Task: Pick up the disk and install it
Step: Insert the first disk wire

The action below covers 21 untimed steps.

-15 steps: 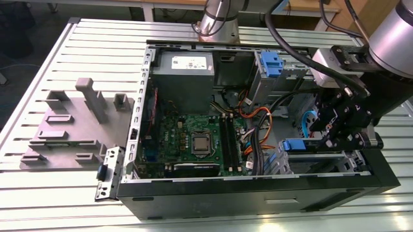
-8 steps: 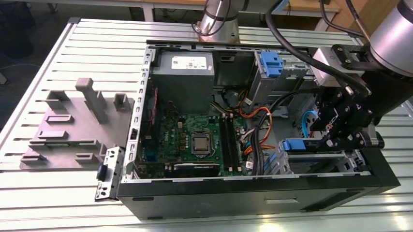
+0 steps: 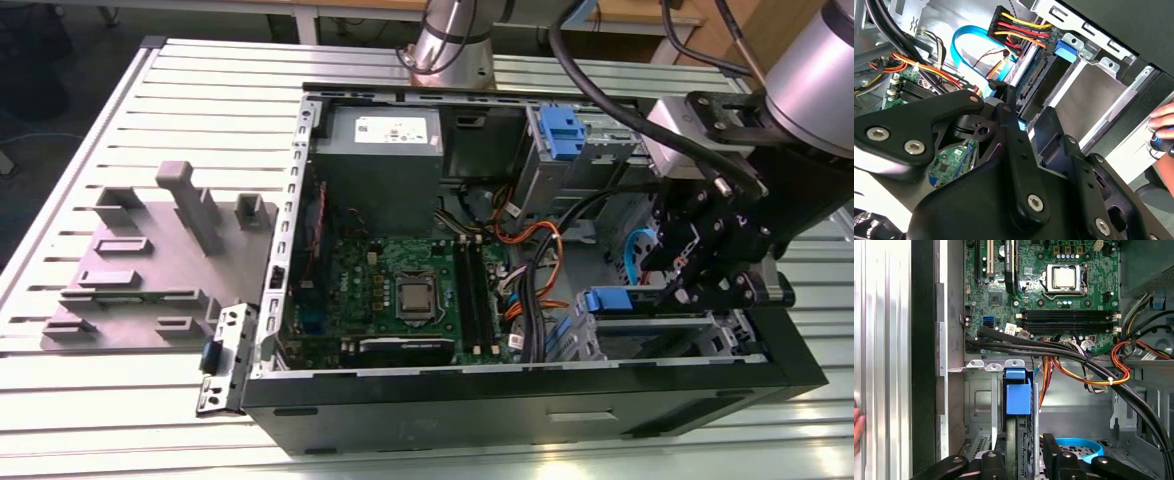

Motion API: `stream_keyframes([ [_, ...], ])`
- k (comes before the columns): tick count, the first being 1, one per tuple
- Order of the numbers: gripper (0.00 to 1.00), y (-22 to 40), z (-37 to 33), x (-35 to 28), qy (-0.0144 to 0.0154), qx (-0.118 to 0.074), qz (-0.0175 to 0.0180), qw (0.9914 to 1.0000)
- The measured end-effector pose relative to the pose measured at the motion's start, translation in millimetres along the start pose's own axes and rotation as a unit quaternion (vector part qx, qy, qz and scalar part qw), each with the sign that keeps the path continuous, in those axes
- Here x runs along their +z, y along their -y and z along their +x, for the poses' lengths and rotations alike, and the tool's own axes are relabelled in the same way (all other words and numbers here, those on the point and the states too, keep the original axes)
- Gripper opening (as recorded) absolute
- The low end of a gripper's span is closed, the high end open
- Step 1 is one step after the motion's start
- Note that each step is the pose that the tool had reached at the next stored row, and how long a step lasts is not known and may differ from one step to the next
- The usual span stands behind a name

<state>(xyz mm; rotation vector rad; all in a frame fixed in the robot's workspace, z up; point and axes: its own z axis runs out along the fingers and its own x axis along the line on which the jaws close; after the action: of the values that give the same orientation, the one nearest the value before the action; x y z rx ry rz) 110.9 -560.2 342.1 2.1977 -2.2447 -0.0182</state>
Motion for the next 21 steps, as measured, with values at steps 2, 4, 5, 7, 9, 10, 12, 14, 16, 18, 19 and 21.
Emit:
stream_keyframes([
  [2, 0.42, -0.1, 0.0, -2.0, 0.0002, 0.0, 0.0, 1.0],
  [4, 0.42, -0.1, -0.1, -5.7, 0.0013, 0.0, 0.0001, 1.0],
  [5, 0.42, -0.1, -0.1, -7.8, 0.0015, 0.0, 0.0001, 1.0],
  [7, 0.42, -0.2, -0.1, -12.8, 0.0018, 0.0, 0.0001, 1.0],
  [9, 0.42, -0.2, -0.1, -17.9, 0.002, 0.0, 0.0001, 1.0],
  [10, 0.42, -0.2, -0.2, -20.3, 0.0021, 0.0, 0.0001, 1.0],
  [12, 0.42, -0.3, -0.2, -24.8, 0.0022, 0.0, 0.0002, 1.0],
  [14, 0.42, -0.3, -0.2, -28.8, 0.0022, 0.0, 0.0002, 1.0],
  [16, 0.42, -0.3, -0.2, -31.9, 0.0022, 0.0, 0.0003, 1.0],
  [18, 0.42, -0.3, -0.3, -32.0, 0.0023, 0.0, 0.0002, 1.0],
  [19, 0.42, -0.3, -0.5, -32.1, 0.0023, 0.0, 0.0002, 1.0],
  [21, 0.42, -0.3, -0.7, -32.2, 0.0022, 0.0, 0.0002, 1.0],
])
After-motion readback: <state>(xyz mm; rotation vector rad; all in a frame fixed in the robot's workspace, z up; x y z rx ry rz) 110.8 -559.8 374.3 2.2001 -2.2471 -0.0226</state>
